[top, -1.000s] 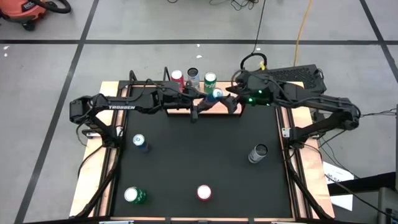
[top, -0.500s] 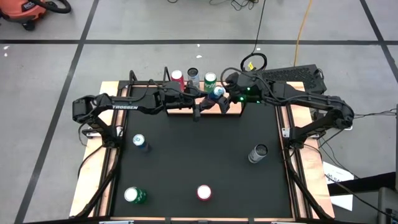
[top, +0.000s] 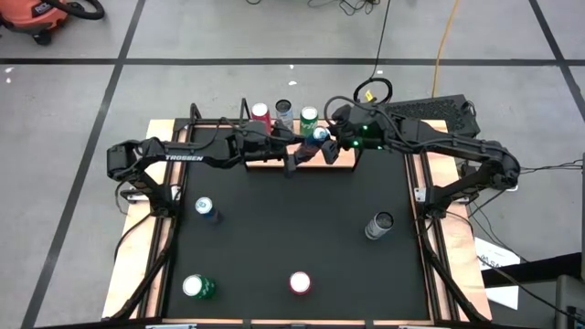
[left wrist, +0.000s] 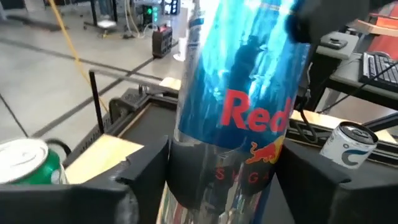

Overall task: Place canned beverage on shelf
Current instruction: Put the bottom blue soda can on the shelf

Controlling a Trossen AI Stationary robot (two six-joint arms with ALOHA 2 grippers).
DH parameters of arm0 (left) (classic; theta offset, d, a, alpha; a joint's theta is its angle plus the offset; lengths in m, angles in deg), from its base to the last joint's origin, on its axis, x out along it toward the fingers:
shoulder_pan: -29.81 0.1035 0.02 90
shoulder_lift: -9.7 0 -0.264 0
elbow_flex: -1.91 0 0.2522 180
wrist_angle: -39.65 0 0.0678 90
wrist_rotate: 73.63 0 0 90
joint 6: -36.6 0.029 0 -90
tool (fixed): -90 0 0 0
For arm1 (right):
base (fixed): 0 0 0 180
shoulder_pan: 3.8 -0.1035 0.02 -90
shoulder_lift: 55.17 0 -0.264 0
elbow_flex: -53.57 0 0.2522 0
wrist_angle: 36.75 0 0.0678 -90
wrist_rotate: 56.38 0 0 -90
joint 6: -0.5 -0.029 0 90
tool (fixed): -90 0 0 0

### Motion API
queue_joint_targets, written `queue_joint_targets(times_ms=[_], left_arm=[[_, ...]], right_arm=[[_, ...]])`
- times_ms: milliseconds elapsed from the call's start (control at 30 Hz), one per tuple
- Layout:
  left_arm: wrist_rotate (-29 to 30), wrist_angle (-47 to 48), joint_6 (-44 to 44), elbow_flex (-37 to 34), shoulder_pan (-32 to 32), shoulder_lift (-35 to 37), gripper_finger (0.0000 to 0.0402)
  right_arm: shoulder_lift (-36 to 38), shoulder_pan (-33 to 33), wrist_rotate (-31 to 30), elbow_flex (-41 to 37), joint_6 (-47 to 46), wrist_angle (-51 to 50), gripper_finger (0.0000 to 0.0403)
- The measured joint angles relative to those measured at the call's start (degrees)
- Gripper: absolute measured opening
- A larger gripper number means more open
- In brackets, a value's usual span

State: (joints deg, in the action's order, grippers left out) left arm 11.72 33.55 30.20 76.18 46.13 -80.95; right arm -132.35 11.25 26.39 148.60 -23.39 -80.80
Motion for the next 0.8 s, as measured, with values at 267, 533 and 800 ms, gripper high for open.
queue_joint_targets(times_ms=[267,533,800], left_arm=[[0.7,11.1,-4.1,0.0,2.2,0.5,0.0381],[0.6,18.7,-5.3,0.0,3.4,1.6,0.0397],[4.4,24.6,-5.3,0.0,5.2,7.6,0.0397]], right_arm=[[0.0,4.2,-2.1,-0.1,6.1,-7.1,0.0222],[-5.7,13.8,-1.7,0.0,20.4,-9.8,0.0224],[-13.2,22.4,6.3,0.0,28.1,-2.8,0.0223]])
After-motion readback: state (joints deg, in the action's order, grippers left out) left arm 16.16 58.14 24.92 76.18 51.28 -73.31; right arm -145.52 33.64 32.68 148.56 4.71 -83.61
